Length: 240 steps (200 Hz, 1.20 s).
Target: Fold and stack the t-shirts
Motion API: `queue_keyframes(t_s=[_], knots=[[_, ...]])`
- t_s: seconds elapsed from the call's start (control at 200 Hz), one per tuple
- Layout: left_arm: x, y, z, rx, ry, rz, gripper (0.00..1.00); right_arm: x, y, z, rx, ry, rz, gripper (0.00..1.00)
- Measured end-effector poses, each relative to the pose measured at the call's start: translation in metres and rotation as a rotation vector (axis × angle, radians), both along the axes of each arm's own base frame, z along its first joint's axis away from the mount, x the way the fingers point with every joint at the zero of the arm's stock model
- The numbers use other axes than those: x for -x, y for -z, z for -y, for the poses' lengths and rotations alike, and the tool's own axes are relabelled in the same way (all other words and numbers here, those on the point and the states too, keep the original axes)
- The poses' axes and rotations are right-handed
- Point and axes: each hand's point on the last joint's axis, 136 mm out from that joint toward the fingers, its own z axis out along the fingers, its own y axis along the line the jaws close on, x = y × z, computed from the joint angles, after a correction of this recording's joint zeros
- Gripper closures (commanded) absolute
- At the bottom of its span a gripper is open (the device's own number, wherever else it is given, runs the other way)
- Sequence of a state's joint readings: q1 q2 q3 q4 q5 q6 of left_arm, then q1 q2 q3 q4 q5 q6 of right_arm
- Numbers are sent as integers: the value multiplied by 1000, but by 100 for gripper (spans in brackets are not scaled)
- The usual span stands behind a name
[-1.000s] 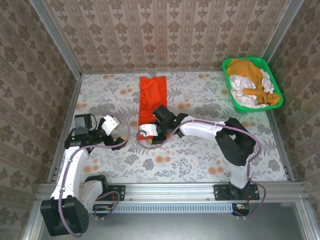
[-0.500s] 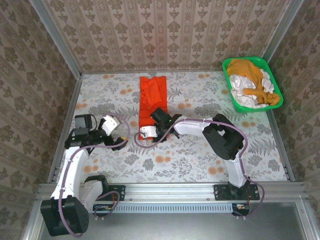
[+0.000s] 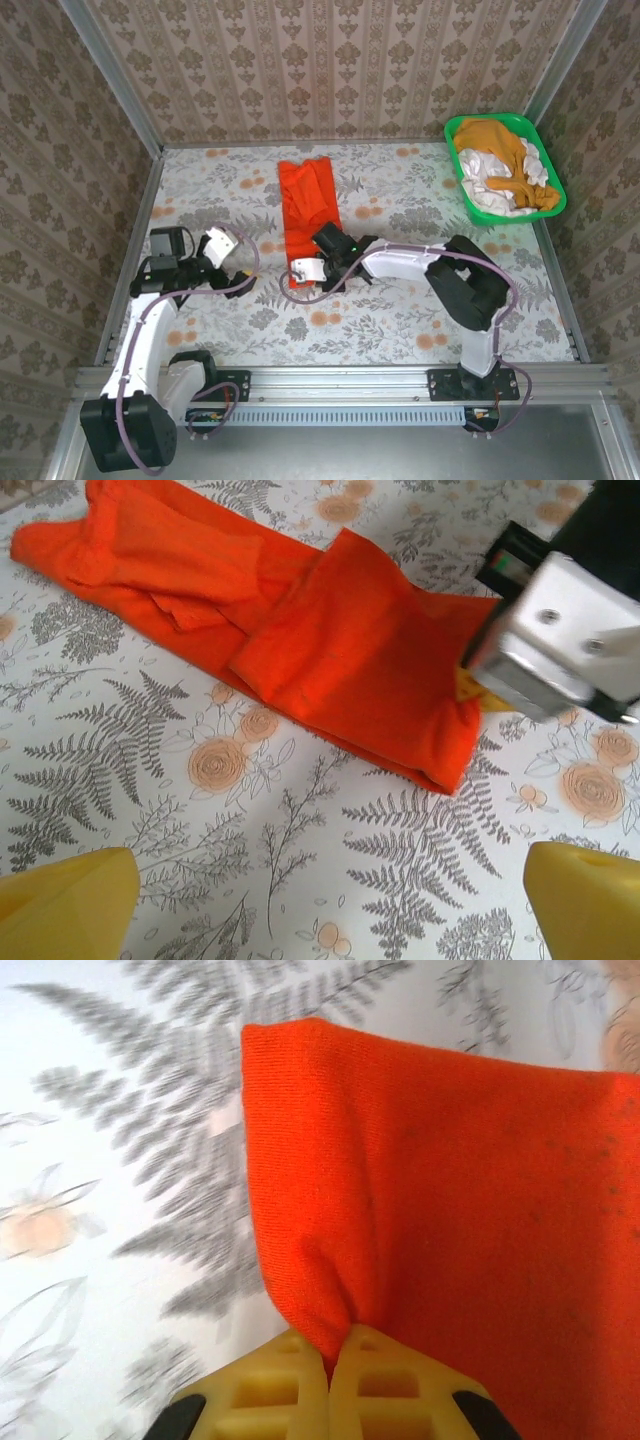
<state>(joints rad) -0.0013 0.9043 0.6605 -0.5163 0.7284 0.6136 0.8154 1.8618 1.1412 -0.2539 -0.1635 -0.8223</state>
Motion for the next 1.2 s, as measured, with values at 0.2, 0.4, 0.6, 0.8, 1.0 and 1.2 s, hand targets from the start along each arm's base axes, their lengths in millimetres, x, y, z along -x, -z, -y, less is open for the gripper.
queue_keyframes(t_s=[0.2,0.4,0.6,0.8,1.0,1.2], knots=[[-29,10,21,48,-175,-152,0,39,-26,12,-38,1,-70,100],[-75,38,33,188,-481,-394,0,58,-50,22,-62,15,-89,100],[-103,76,48,301,-675,-595,19,70,-79,34,-107,26,-75,100],[-136,94,71,361,-731,-677,65,75,-88,40,-119,37,-76,100],[-167,110,96,380,-724,-715,76,79,-88,45,-110,46,-84,100],[-167,139,111,368,-731,-794,90,79,-101,46,-136,48,-61,100]])
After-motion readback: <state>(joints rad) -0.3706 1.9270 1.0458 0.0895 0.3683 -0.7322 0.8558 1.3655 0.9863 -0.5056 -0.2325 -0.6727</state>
